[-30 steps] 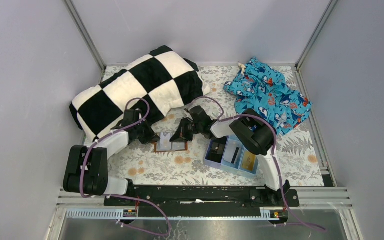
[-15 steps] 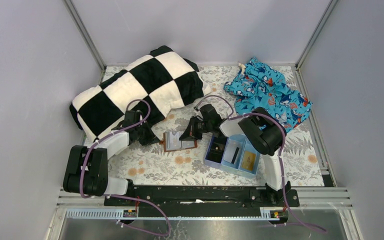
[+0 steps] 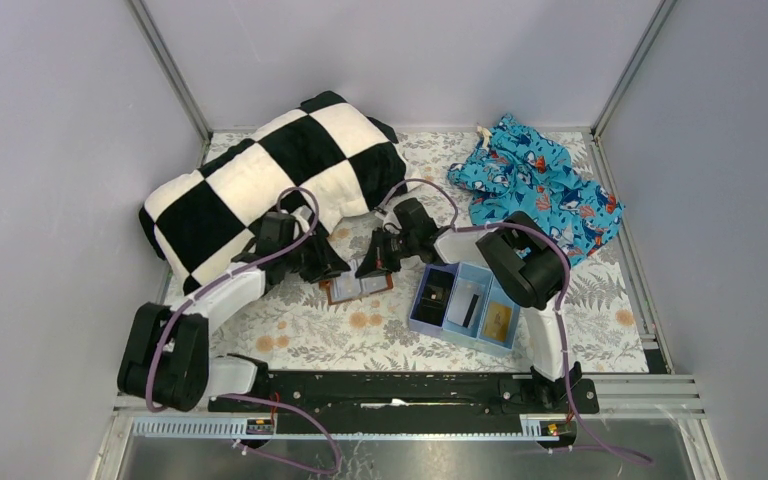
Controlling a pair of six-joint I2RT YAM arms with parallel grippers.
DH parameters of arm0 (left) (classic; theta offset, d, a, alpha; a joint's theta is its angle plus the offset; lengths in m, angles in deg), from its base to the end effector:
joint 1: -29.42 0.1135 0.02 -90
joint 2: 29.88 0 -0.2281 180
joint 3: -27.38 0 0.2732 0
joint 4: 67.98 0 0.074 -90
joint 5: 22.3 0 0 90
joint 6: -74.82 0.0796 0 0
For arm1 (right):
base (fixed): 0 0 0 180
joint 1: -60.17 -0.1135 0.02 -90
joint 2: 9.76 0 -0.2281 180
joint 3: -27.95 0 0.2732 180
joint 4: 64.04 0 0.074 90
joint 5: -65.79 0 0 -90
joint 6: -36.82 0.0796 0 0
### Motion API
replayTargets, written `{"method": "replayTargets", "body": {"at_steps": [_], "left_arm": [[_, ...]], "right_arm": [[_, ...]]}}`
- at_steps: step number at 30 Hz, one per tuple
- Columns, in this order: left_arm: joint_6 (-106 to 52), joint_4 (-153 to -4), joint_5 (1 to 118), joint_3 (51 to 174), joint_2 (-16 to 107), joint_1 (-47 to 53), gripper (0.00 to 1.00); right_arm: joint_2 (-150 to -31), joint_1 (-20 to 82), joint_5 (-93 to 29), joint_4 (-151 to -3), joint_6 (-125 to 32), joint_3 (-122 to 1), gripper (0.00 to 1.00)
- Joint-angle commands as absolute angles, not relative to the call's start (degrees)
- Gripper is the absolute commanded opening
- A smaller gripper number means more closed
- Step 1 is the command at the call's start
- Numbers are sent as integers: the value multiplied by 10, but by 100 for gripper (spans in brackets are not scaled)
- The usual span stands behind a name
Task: Take the credit cards out of the card holder
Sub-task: Remove the credit card from the card holder.
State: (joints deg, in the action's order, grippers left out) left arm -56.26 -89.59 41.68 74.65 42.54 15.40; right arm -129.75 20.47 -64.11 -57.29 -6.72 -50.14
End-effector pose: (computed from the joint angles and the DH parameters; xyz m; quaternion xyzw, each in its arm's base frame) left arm 0.2808 -0.1061 0.1088 -0.1313 0.9001 -0.3516 0.2215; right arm 0.3119 0.3253 0.0508 -0.1077 0.8422 0.5169 0.1094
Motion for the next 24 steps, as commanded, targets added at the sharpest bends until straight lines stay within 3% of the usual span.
{"method": "replayTargets", "body": {"at_steps": [1,10,24], "left_arm": [[-574,-832,382,763,473,134,41],[-545,-870,452,782,559,136,38],[-555,-883,465,769,606,158,34]], "right_arm": [[-1313,207,-669,-613,-125,-547,0],[-1318,215,-678,-643,-135,-552,0],[-1307,246,-673,-577,-63,-485,0]]}}
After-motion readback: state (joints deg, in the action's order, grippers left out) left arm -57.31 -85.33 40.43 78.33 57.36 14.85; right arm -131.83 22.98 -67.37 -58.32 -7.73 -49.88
